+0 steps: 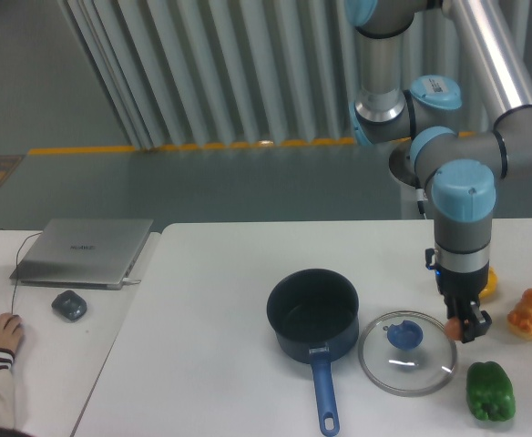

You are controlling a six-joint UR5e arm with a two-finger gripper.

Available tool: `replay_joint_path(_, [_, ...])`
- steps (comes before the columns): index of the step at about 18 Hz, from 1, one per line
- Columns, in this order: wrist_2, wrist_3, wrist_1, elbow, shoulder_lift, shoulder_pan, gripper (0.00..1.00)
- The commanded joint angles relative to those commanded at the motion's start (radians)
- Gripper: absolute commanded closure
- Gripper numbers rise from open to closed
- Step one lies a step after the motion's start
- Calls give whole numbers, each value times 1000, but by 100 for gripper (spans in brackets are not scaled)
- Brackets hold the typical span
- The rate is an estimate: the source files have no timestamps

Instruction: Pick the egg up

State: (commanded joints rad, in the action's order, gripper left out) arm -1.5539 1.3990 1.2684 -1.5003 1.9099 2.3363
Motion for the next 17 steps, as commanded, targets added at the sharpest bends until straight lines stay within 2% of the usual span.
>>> replay_joint_path(2, [20,-8,29,0,-14,-5,64])
replay_joint_path(4, [50,-18,35,-1,-23,-11,64])
replay_joint_path(11, [55,-54,69,-2,-40,-32,64])
replay_joint_path(17, [54,-52,71,-2,-48,-29,64])
